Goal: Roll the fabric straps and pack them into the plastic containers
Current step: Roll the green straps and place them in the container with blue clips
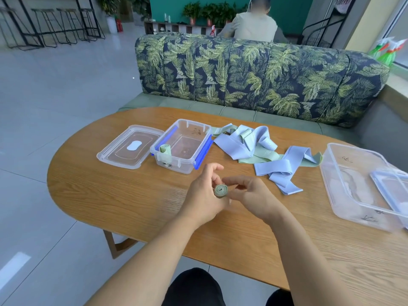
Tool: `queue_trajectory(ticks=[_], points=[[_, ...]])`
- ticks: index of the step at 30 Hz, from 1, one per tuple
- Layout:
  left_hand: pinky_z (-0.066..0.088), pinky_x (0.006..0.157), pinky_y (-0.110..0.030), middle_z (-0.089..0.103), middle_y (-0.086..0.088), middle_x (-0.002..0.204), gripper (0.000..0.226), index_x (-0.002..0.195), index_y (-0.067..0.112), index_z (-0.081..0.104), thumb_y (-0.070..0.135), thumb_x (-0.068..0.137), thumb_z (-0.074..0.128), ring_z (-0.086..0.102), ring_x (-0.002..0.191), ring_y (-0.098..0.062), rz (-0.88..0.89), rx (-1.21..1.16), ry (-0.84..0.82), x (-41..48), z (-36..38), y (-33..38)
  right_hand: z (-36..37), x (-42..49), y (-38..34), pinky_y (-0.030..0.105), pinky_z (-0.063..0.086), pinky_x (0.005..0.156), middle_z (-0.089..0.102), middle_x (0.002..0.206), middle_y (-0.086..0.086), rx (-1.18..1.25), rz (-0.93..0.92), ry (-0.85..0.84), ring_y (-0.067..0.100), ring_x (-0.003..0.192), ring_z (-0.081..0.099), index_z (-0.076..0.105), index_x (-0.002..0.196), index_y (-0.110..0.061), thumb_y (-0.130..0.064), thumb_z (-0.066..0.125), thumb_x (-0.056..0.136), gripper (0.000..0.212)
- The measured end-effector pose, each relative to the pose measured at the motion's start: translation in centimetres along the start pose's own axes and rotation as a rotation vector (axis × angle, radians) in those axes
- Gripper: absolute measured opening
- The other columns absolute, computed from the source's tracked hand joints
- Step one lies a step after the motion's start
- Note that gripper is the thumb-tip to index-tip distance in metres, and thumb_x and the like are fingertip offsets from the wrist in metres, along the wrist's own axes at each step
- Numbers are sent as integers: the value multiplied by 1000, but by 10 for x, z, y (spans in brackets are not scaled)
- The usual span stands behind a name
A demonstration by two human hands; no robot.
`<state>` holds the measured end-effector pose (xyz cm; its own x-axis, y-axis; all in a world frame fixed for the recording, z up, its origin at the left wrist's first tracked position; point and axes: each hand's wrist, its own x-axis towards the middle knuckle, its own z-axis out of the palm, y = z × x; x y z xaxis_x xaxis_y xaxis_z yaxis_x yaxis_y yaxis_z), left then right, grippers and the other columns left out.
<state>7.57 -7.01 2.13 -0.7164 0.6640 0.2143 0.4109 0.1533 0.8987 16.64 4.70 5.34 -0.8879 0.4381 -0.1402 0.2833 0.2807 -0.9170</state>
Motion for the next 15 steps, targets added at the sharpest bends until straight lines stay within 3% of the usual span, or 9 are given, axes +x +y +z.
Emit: queue_trajectory(ticks=[3, 6, 11, 15], points=[[56, 69, -32, 57, 8, 85, 73, 126, 33, 41, 9, 66, 75, 59, 76, -8, -2, 46, -40, 0, -4, 1, 3, 3, -8, 19, 45, 70, 70, 81, -7, -53, -4, -80, 0, 68, 58, 74, 102, -24, -20, 73, 83, 20], [53, 72, -24, 57, 11, 86, 77, 131, 34, 38, 9, 67, 74, 59, 77, -4, 18, 70, -30, -4, -6, 3, 6, 8, -13, 25, 46, 65, 68, 75, 1, -154, -21, -17, 7, 63, 55, 75, 92, -15, -20, 75, 81, 12], [48, 73, -12, 52, 5, 109, 73, 129, 35, 38, 5, 73, 72, 59, 88, -5, 31, -70, 140, -11, -3, 3, 5, 11, -20, 22, 47, 59, 63, 58, -7, -147, -47, -34, 8, 55, 53, 74, 82, -11, -20, 72, 84, 9], [50, 87, -19, 57, 9, 115, 68, 129, 30, 41, 13, 74, 79, 60, 100, 1, -87, -220, 154, -13, -7, -2, 3, 15, -23, 24, 50, 61, 65, 67, 5, -86, -68, -44, 12, 58, 56, 72, 84, -12, -20, 69, 90, 11]])
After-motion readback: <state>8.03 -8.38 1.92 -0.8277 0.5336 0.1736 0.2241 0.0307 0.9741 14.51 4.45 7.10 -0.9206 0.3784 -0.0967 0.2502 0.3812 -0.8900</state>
